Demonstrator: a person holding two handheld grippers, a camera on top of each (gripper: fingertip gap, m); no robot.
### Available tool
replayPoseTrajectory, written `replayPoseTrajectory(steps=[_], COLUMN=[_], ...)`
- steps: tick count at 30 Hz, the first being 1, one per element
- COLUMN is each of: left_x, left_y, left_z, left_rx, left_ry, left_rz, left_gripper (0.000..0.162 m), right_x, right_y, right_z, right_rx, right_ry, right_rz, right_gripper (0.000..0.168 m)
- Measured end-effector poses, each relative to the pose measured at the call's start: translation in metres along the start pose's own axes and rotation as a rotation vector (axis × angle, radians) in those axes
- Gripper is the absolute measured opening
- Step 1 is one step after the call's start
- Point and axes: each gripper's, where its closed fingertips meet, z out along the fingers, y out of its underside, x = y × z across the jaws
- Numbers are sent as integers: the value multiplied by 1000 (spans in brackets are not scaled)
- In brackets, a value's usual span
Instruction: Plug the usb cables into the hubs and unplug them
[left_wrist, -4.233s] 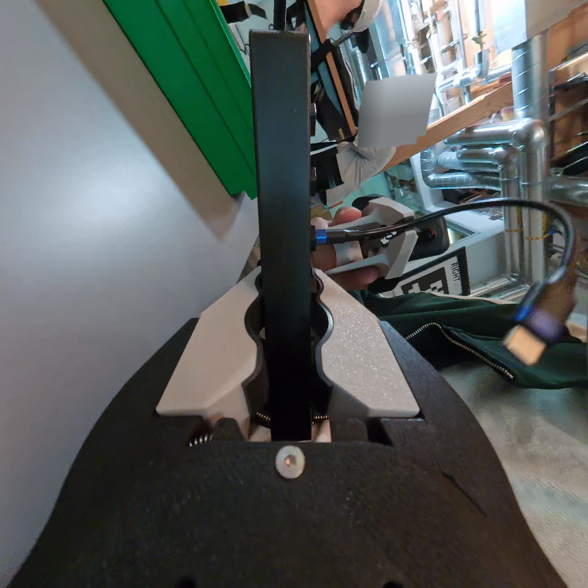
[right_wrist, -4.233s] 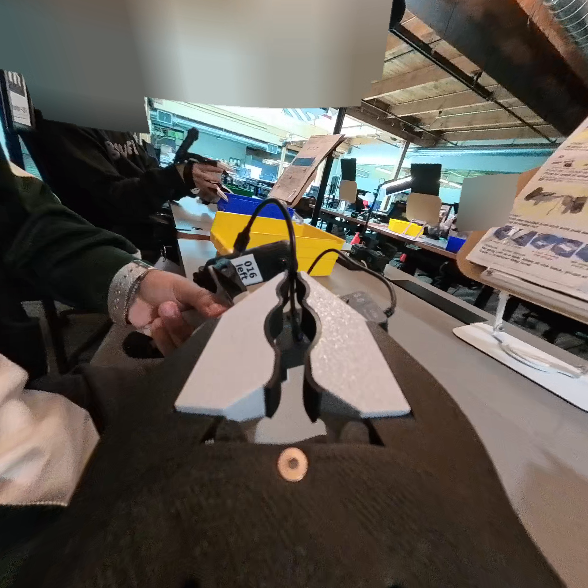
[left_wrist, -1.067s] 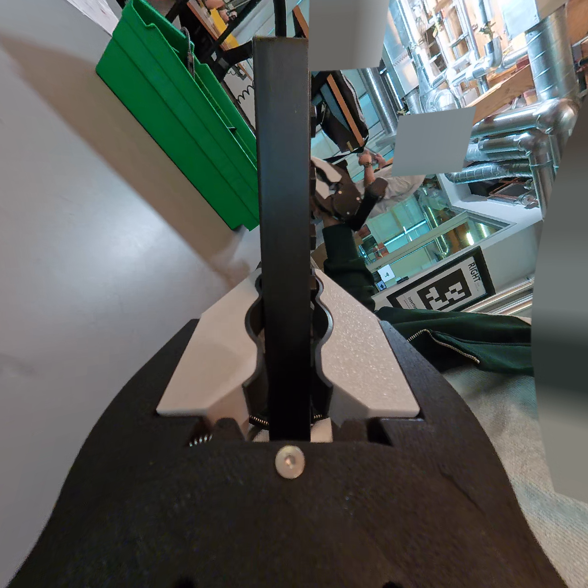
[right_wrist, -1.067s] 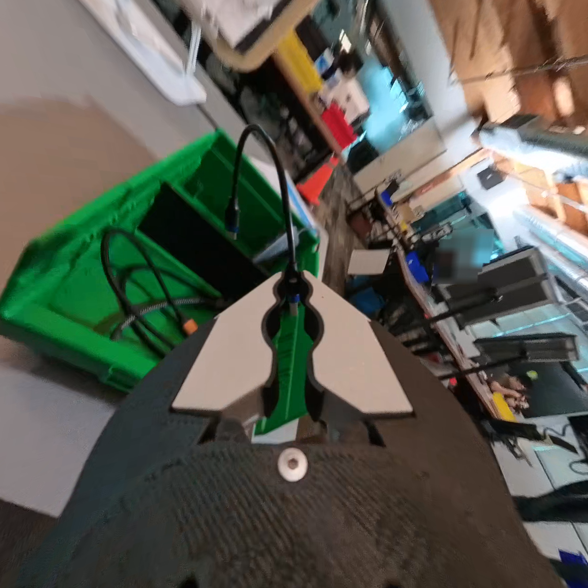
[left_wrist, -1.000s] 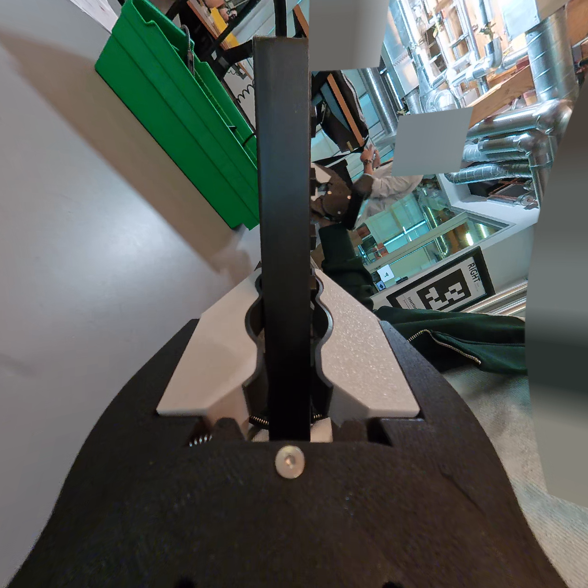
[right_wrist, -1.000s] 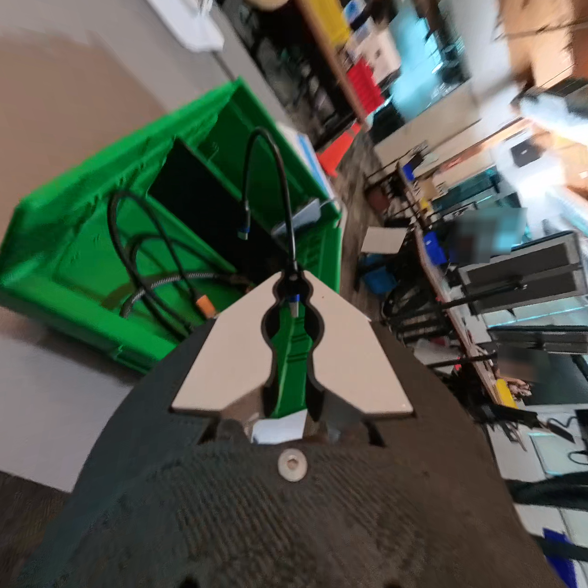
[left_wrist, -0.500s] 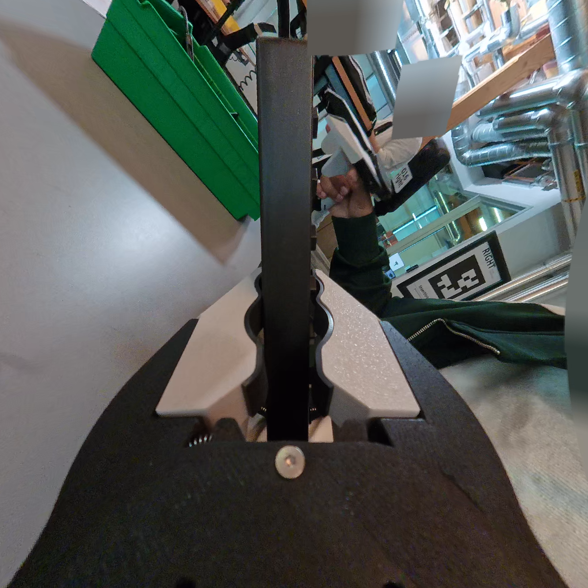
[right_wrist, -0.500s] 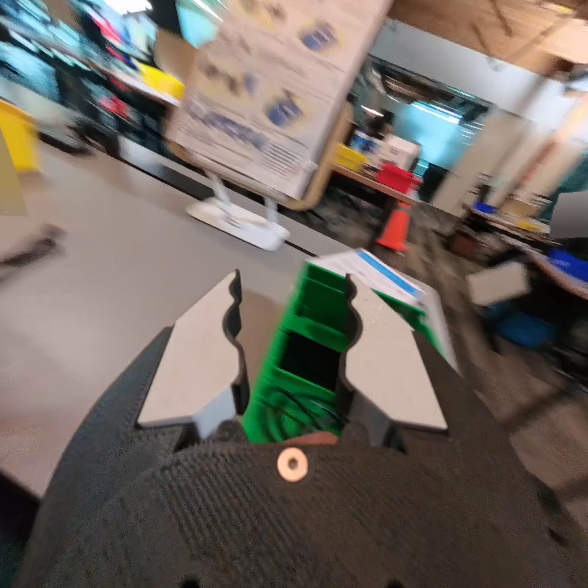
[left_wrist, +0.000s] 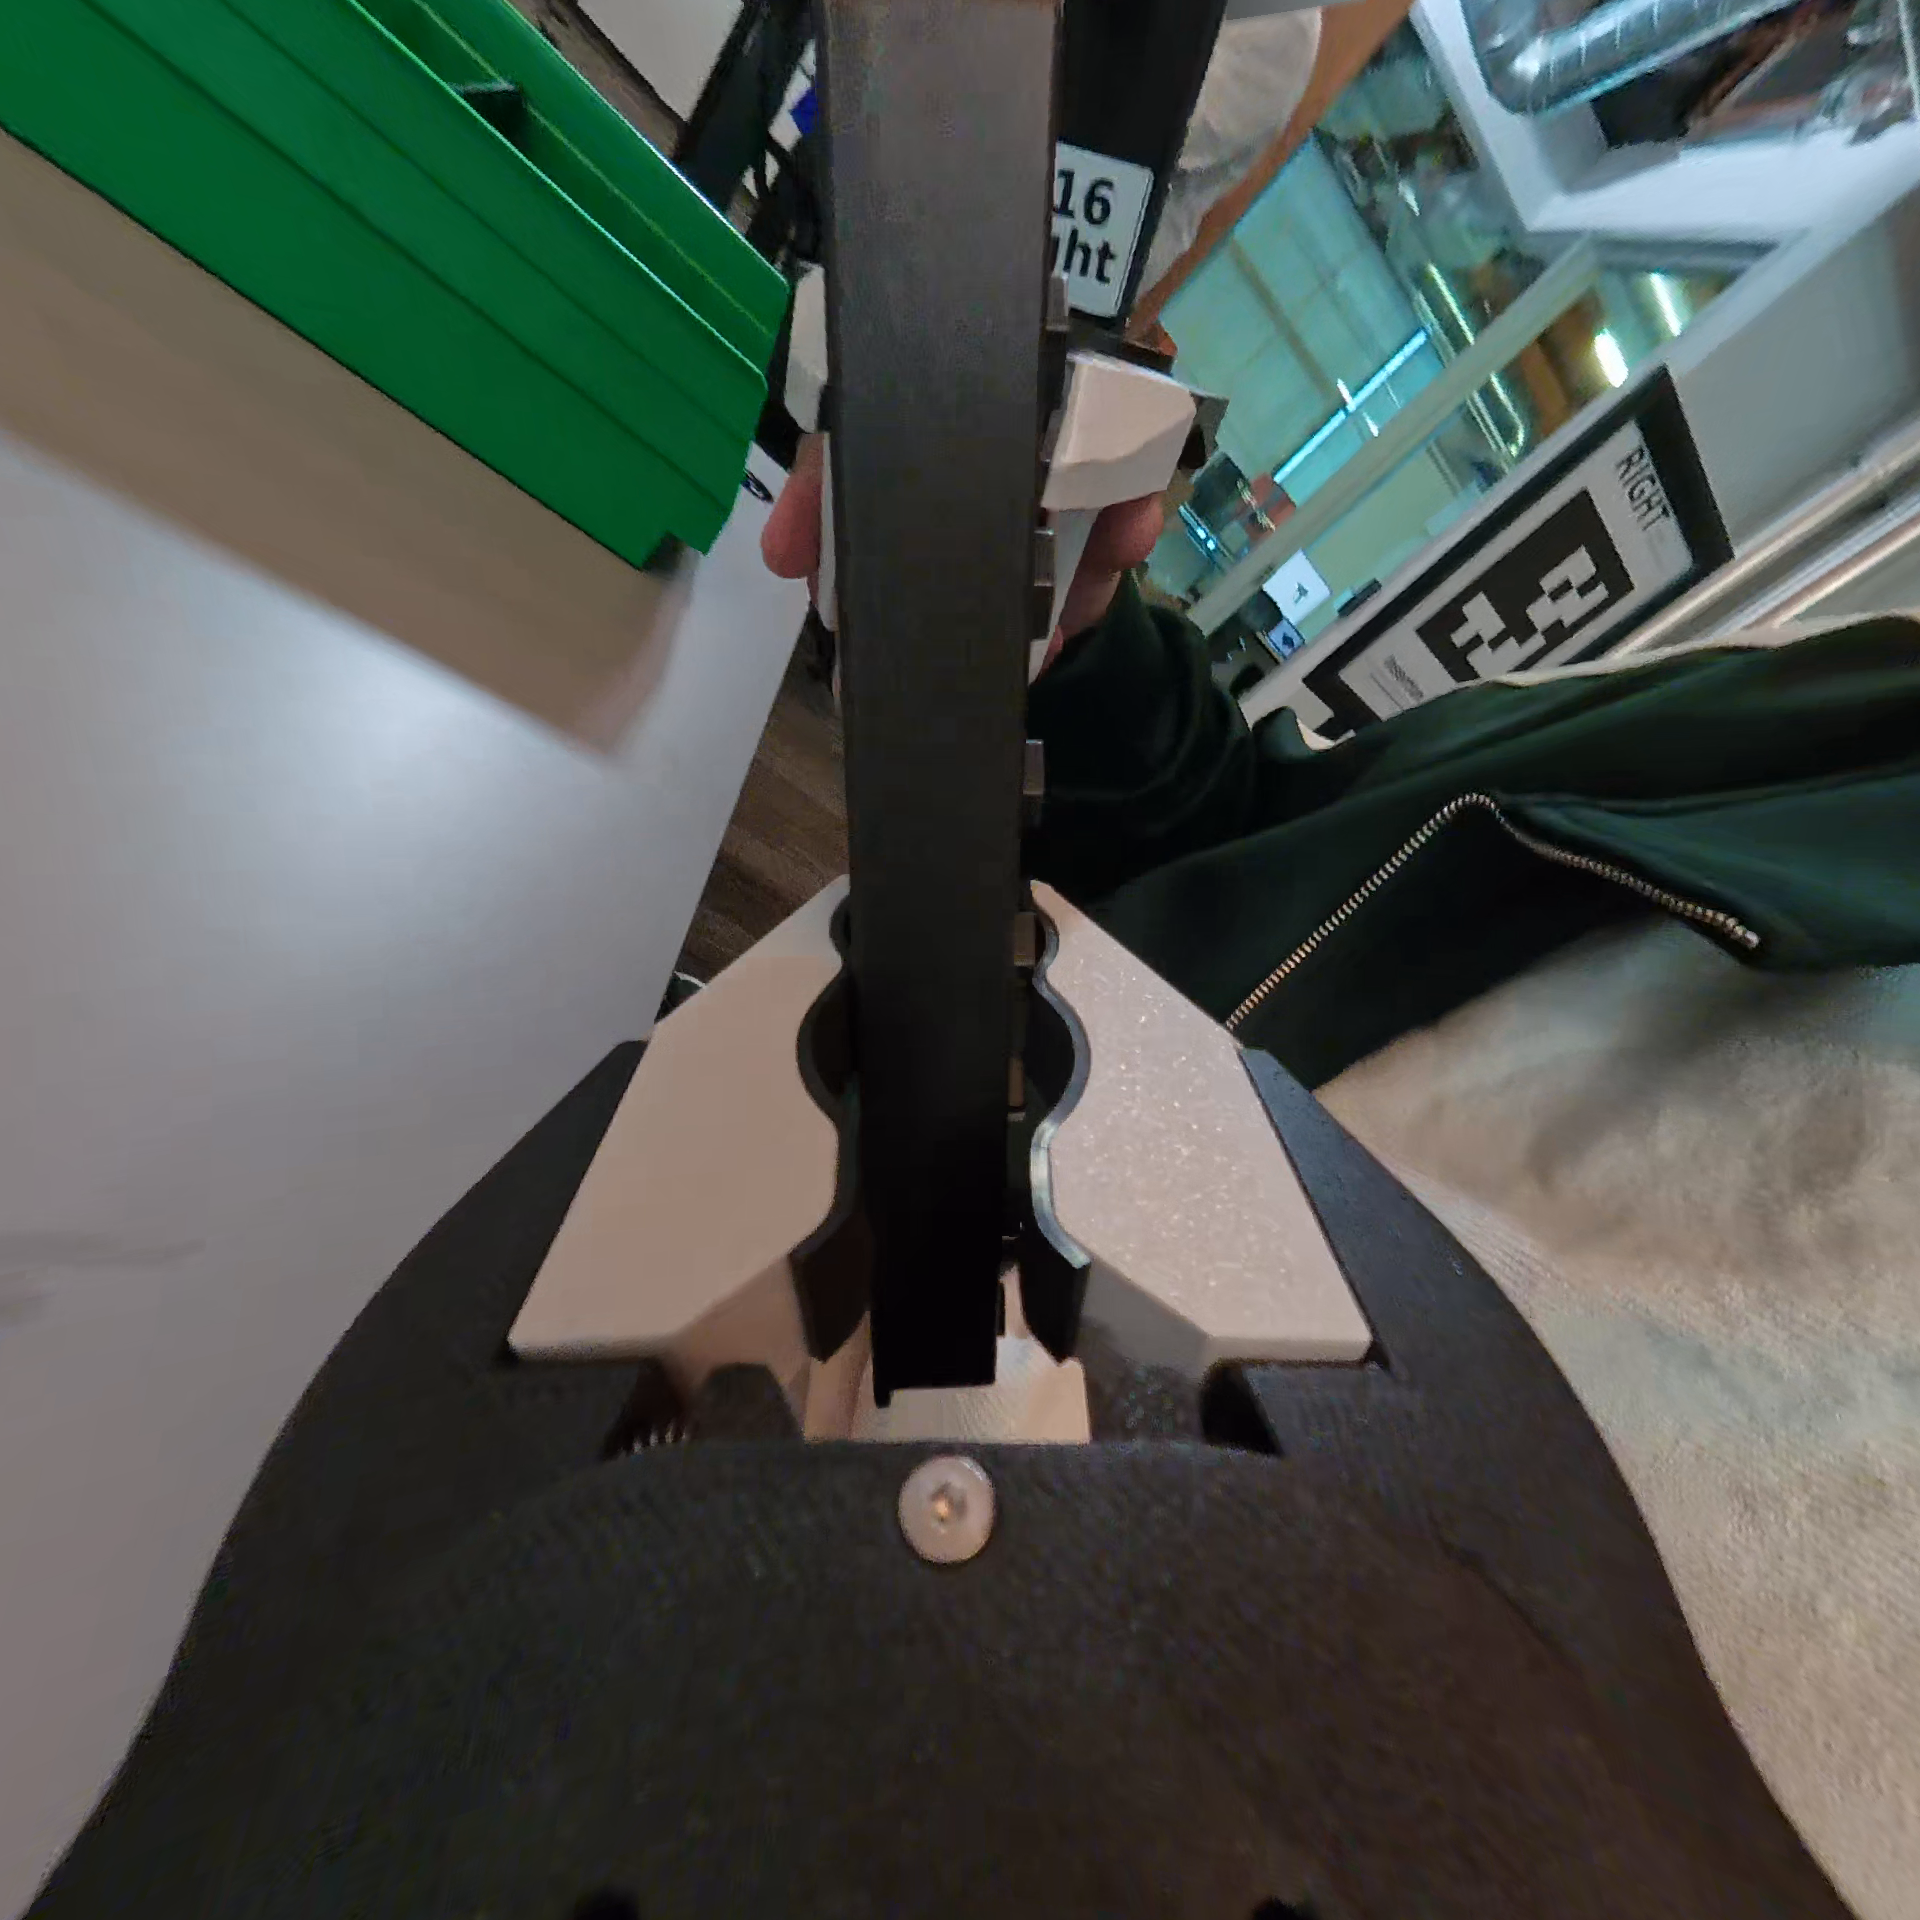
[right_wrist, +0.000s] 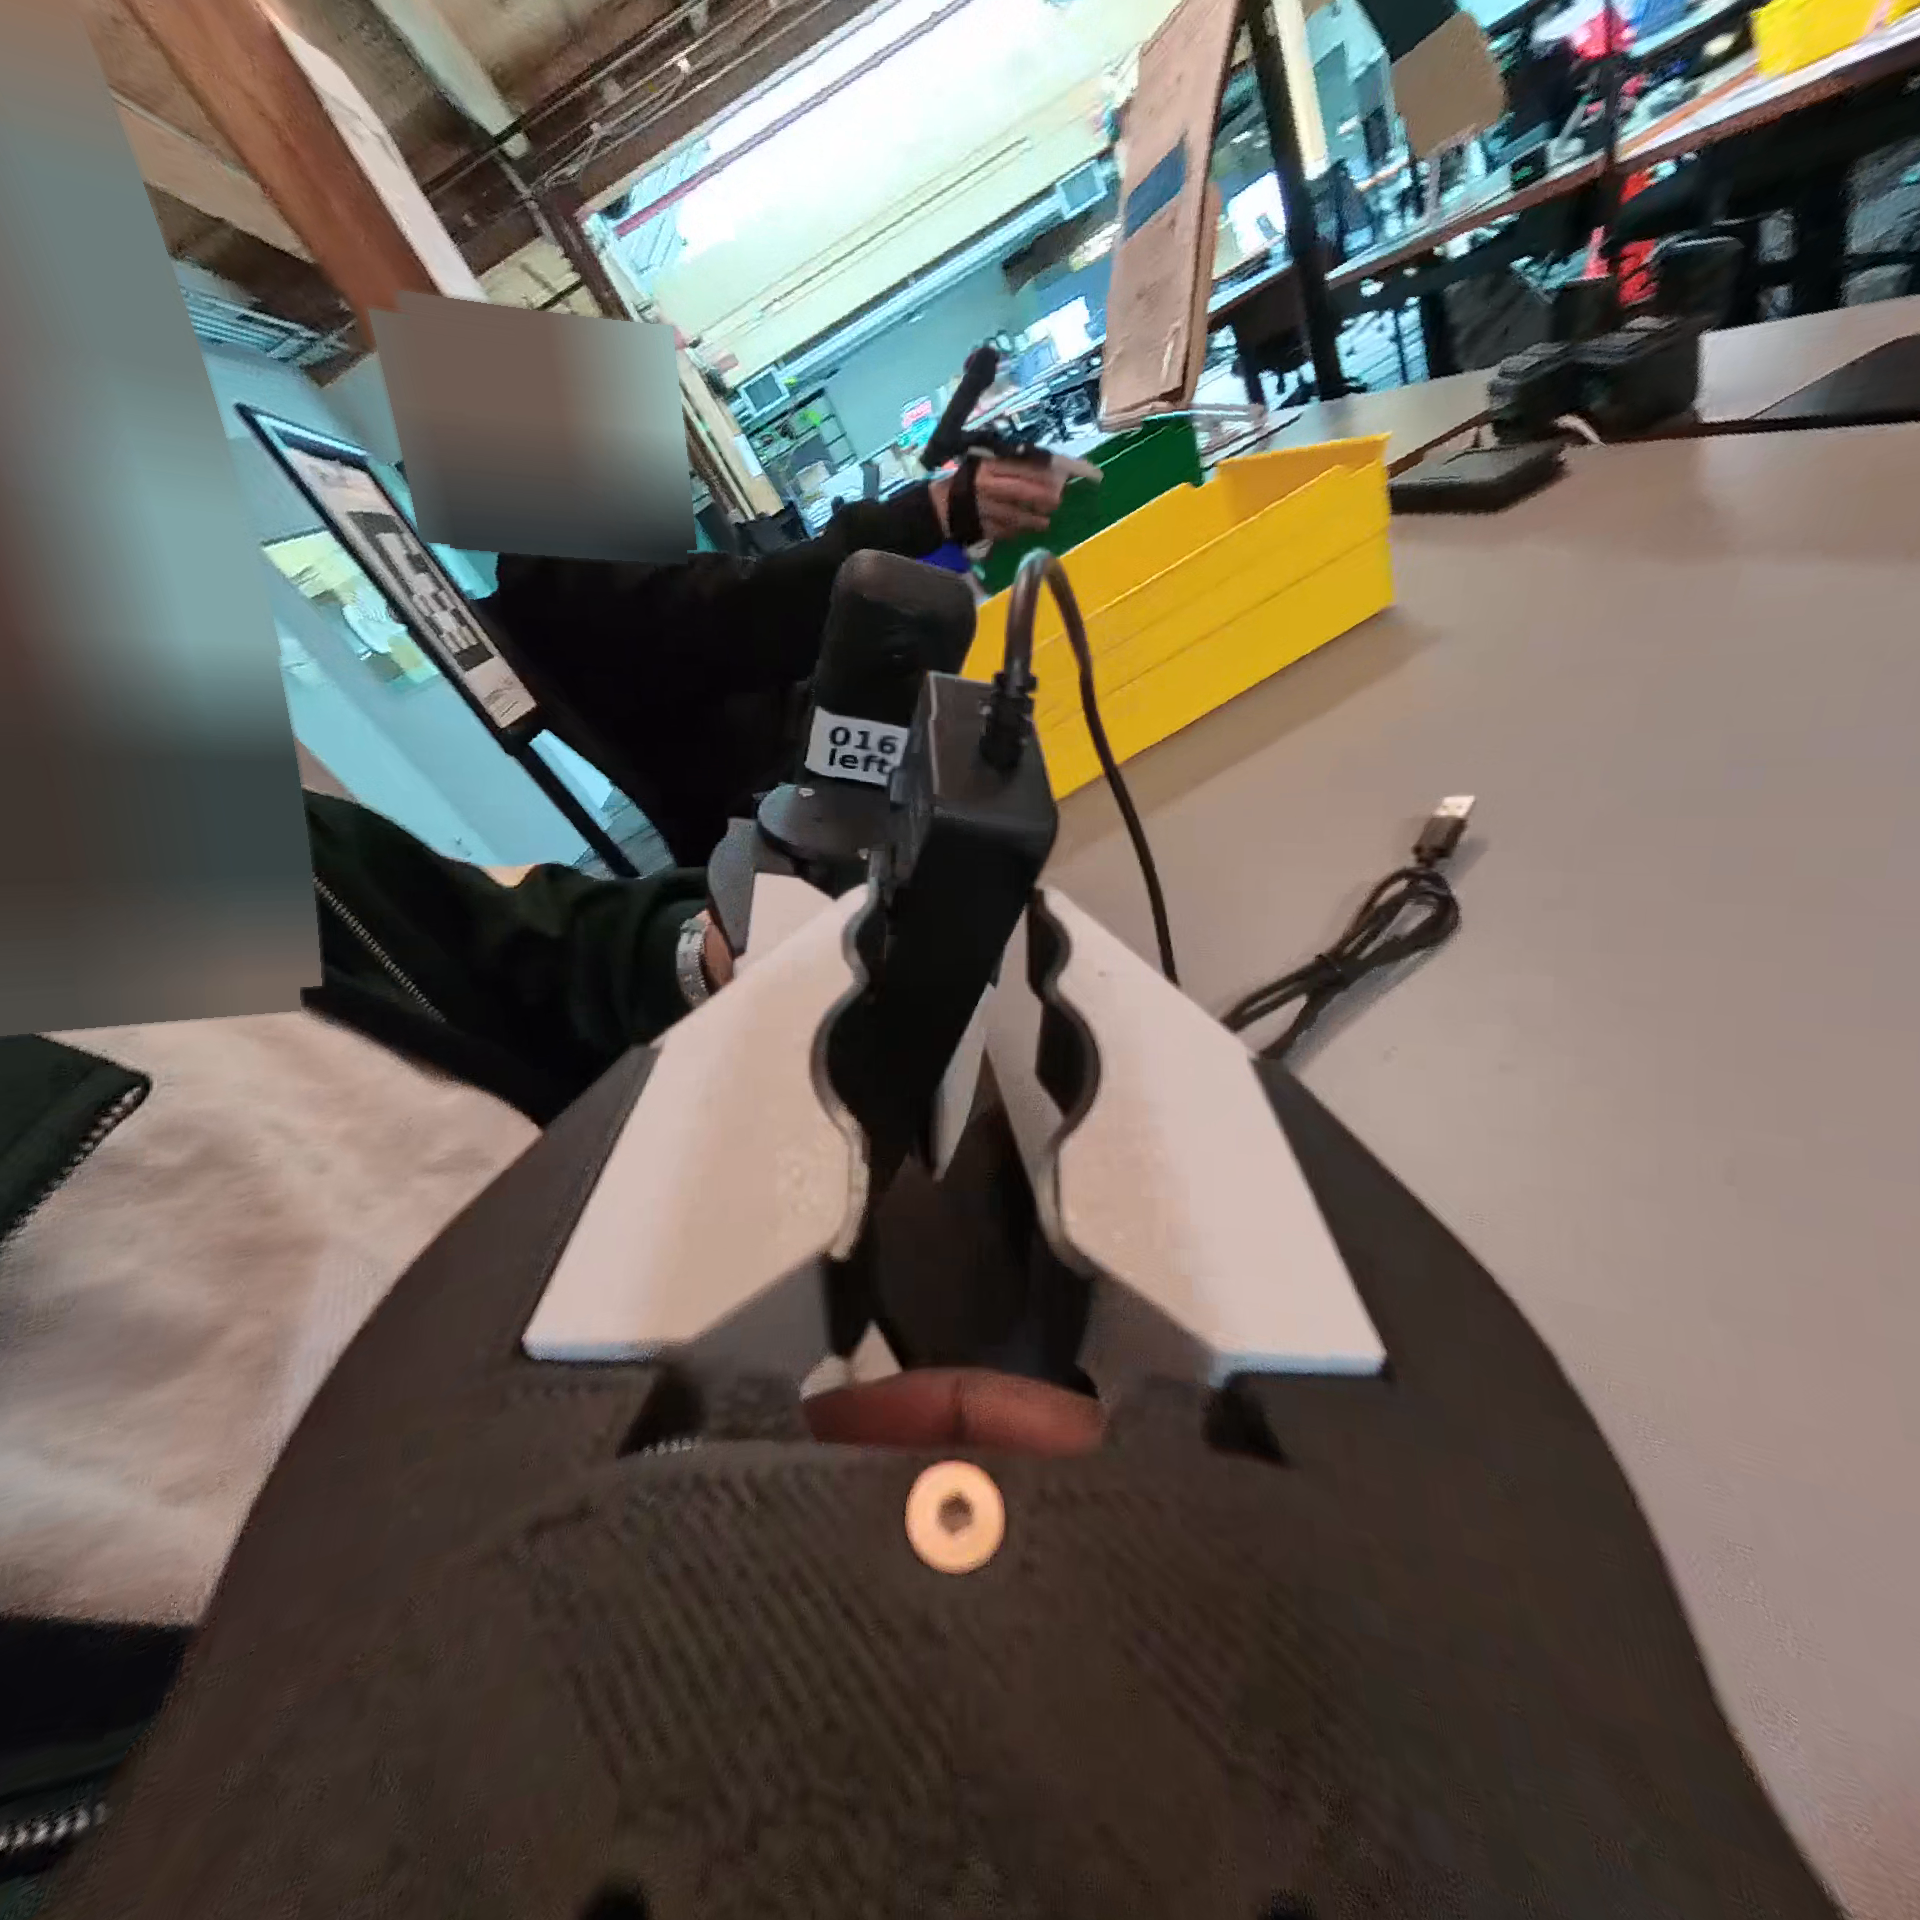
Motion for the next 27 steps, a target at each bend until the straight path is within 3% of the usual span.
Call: replayPoseTrajectory(steps=[4,7,10,15,20,27], left_x=[-4,-12,-8,-9,-4,-6], left_y=[-1,-13,-25,-27,-20,-18], left_z=[2,-6,-16,-17,-12,-11], left_rx=[15,88,162,172,137,133], left_ry=[-12,-53,-17,-18,1,11], left_rz=[-10,-41,-46,-65,-72,-96], left_gripper=[30,53,38,41,41,41], right_x=[-7,-12,-13,-6,-11,12], right_y=[-4,-28,-62,-115,-195,-265], right_z=[4,1,-16,-55,-114,-188], right_rx=[-11,62,147,252,348,289], right_ry=[10,84,169,330,518,801], right_rz=[-91,-209,-312,-442,-655,-812], right_gripper=[24,22,21,21,21,21])
